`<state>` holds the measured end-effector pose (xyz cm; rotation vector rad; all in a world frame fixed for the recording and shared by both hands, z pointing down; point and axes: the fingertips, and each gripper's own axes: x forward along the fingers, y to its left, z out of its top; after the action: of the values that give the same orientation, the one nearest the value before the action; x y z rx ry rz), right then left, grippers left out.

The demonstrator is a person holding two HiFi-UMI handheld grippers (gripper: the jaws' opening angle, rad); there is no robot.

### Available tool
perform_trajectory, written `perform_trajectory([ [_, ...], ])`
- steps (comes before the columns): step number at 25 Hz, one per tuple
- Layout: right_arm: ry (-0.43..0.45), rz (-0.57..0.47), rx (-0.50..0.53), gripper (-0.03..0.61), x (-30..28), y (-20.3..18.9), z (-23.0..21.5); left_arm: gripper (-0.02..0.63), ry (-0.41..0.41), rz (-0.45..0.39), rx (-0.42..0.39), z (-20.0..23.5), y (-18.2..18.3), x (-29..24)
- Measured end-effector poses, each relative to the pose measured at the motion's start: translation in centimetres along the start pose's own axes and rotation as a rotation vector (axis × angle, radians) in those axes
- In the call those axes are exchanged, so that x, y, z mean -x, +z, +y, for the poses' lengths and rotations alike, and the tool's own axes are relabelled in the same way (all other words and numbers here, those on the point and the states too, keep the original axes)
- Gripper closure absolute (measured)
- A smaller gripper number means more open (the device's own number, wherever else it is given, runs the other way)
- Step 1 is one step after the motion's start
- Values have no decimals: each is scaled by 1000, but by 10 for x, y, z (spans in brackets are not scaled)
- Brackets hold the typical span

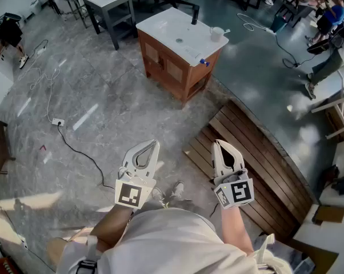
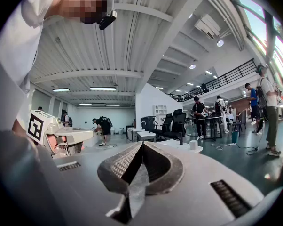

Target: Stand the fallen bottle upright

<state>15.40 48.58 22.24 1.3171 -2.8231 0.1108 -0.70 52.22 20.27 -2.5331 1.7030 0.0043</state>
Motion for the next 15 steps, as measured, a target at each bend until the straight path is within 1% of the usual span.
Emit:
perform_trajectory([
  [3, 10, 2, 12, 543, -1, 0, -3, 598, 15, -9, -16, 3, 2, -4],
  [6, 18, 8, 2, 543, -5, -4, -10, 598, 23, 0, -17, 3, -2, -10],
  [10, 51, 14, -5, 543, -14, -7, -16, 598, 41, 10, -16, 1, -4, -17],
  [15, 56, -24, -41, 541, -22, -12, -40, 598, 81, 21, -46, 1, -8, -28],
])
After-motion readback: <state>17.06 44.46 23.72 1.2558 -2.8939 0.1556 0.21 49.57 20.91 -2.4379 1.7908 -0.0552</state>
